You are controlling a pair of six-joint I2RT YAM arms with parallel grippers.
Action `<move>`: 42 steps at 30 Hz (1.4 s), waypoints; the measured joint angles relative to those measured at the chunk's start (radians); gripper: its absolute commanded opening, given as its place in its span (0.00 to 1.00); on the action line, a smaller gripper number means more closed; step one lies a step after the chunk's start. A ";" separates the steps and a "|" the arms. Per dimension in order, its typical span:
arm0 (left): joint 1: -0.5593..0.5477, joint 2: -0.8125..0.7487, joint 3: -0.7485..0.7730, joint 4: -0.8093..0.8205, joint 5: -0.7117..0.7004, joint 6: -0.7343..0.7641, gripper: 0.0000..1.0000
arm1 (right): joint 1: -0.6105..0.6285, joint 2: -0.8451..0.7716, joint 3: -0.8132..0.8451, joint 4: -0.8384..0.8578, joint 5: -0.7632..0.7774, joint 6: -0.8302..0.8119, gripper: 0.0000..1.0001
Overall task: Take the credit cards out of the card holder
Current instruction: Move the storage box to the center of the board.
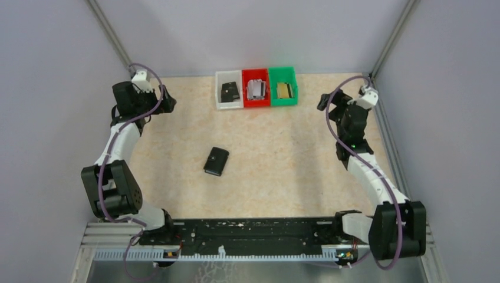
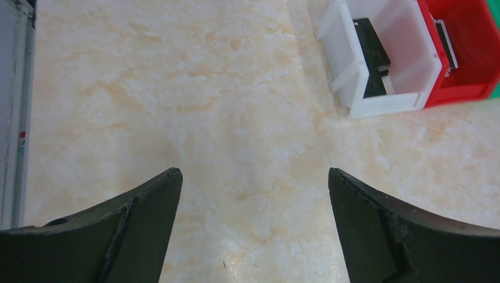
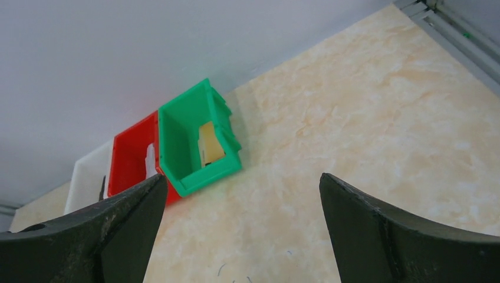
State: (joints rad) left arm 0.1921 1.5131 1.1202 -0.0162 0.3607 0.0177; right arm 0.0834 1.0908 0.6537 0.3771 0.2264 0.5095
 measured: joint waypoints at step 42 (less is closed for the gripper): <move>-0.095 0.129 0.067 -0.451 0.303 0.296 0.99 | 0.325 1.226 1.292 -0.606 -0.060 -0.307 0.66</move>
State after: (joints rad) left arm 0.0971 1.6417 1.1870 -0.4671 0.6640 0.3134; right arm 0.4084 2.3169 1.9453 -0.2287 0.1661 0.2024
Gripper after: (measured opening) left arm 0.989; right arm 0.750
